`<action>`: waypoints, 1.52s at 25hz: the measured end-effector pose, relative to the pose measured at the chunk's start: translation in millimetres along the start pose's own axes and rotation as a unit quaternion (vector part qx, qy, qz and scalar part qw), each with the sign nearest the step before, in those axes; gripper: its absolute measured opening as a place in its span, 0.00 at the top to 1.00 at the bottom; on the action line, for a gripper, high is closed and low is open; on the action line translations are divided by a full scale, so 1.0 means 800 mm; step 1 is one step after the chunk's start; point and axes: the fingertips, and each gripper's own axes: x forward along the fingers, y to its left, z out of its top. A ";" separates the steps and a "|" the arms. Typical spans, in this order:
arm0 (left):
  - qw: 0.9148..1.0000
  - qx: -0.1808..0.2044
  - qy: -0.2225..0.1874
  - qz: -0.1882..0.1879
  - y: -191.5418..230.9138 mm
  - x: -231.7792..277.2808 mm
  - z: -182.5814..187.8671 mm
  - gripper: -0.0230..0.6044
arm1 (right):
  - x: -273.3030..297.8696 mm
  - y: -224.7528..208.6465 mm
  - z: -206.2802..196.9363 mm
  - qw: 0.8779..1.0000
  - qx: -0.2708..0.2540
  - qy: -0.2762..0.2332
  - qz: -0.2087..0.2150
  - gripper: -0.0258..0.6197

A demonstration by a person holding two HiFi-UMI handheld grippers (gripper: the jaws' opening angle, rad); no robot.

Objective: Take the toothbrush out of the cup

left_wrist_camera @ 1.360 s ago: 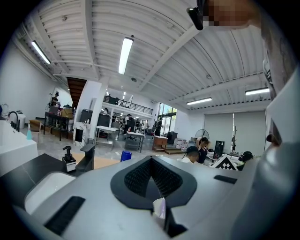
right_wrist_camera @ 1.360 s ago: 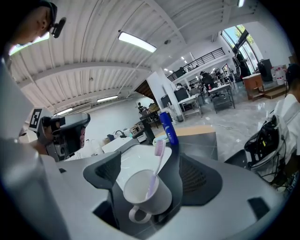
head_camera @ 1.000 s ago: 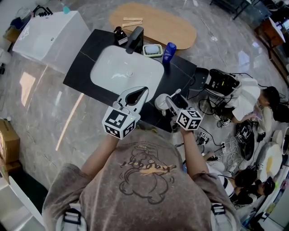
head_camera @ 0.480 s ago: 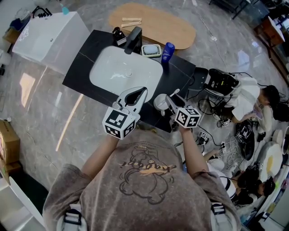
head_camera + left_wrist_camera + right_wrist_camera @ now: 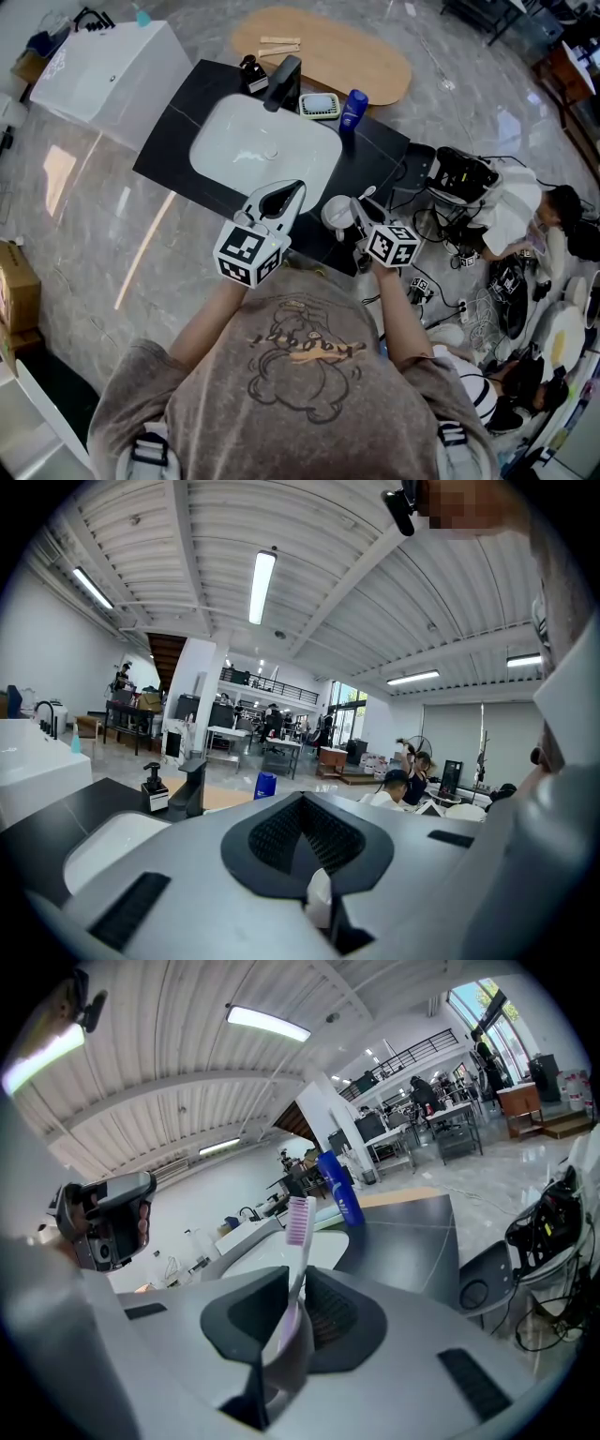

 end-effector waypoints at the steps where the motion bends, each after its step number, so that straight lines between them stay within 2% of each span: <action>1: 1.000 0.000 0.000 0.000 -0.001 0.000 0.000 0.93 | -0.001 0.000 0.000 1.000 0.003 -0.001 0.000 0.87; 7: 1.000 -0.002 0.000 -0.003 -0.004 -0.001 -0.003 0.93 | -0.008 0.007 0.010 1.000 0.001 -0.017 0.005 0.93; 13: 1.000 -0.005 -0.002 -0.007 -0.008 -0.001 -0.002 0.93 | -0.015 0.017 0.031 0.999 -0.013 -0.034 0.008 0.93; 24: 0.999 -0.002 0.004 -0.035 -0.029 0.004 -0.004 0.93 | -0.063 0.051 0.111 0.993 -0.048 -0.108 0.012 0.92; 29: 0.998 -0.002 0.004 -0.056 -0.043 0.014 -0.006 0.93 | -0.109 0.053 0.134 0.988 -0.053 -0.148 -0.009 0.92; 38: 0.996 -0.005 0.006 -0.086 -0.068 0.033 -0.012 0.93 | -0.186 0.038 0.135 0.975 -0.077 -0.193 -0.079 0.92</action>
